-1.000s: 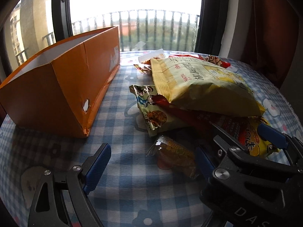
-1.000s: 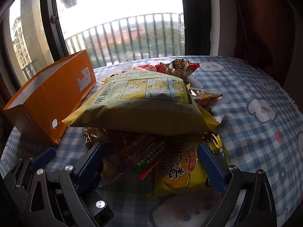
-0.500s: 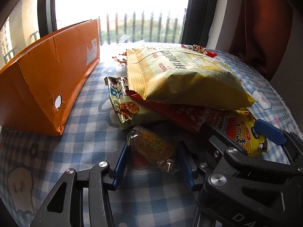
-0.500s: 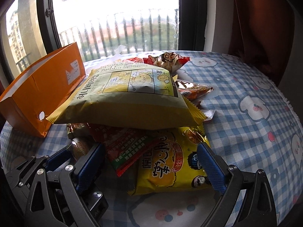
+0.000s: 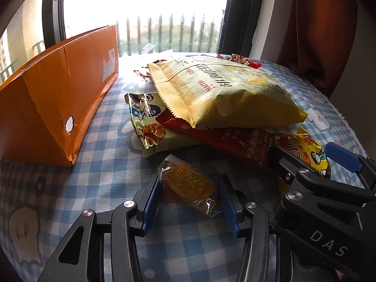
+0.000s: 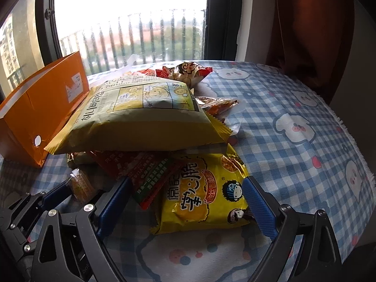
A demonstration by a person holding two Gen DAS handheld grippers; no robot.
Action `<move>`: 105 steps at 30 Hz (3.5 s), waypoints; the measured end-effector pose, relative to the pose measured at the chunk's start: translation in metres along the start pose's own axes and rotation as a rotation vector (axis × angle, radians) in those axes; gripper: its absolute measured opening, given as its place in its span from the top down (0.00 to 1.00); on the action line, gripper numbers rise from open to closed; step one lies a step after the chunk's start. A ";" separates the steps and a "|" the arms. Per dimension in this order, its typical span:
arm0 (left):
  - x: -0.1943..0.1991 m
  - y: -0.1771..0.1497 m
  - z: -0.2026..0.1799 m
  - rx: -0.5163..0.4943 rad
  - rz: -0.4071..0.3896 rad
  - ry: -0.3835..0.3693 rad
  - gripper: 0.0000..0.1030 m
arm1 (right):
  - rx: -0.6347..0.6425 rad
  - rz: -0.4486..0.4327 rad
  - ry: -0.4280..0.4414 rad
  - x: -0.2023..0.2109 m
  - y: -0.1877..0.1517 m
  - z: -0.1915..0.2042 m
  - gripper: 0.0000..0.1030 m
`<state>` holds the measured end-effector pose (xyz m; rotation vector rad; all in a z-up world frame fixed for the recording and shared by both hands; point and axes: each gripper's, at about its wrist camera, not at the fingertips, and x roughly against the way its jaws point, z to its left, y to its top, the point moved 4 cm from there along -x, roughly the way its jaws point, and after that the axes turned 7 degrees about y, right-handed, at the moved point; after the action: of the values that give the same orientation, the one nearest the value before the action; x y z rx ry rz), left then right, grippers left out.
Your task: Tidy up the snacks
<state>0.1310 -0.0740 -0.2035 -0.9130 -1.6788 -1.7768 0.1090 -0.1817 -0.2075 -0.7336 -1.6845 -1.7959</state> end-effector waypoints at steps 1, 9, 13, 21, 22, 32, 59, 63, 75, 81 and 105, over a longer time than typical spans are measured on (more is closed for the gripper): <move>0.000 0.001 -0.001 -0.001 0.000 0.001 0.52 | 0.002 -0.010 -0.005 0.003 0.001 -0.001 0.07; 0.001 0.000 -0.014 -0.031 -0.006 0.007 0.52 | -0.065 0.038 -0.024 -0.005 -0.005 -0.024 0.07; 0.002 -0.001 -0.016 -0.044 -0.013 0.029 0.52 | -0.092 0.050 0.014 -0.015 -0.010 -0.022 0.07; 0.001 0.000 -0.017 -0.044 -0.012 0.049 0.52 | -0.099 0.060 0.039 -0.031 -0.007 -0.020 0.06; 0.001 0.000 -0.017 -0.043 -0.012 0.052 0.52 | -0.104 0.060 0.044 -0.031 -0.007 -0.022 0.06; 0.013 -0.010 -0.021 -0.038 -0.009 0.042 0.52 | -0.152 0.034 0.091 -0.008 -0.020 -0.025 0.24; 0.016 -0.015 -0.030 -0.038 -0.008 0.025 0.52 | -0.213 -0.063 0.047 0.037 -0.023 -0.050 0.20; 0.023 -0.020 -0.028 -0.037 -0.021 0.033 0.52 | -0.235 -0.041 0.085 0.037 -0.030 -0.051 0.20; 0.024 -0.029 -0.010 -0.012 -0.017 0.074 0.52 | -0.116 0.012 0.048 0.019 -0.038 -0.018 0.11; 0.016 -0.020 -0.013 -0.044 -0.027 0.083 0.52 | -0.106 0.029 0.007 -0.002 -0.028 -0.016 0.00; 0.058 -0.026 -0.026 -0.038 -0.103 0.024 0.57 | -0.152 -0.002 0.041 0.034 -0.036 -0.026 0.28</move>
<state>0.0710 -0.0936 -0.1754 -0.8315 -1.7104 -1.8859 0.0597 -0.2075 -0.2093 -0.7540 -1.5360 -1.9434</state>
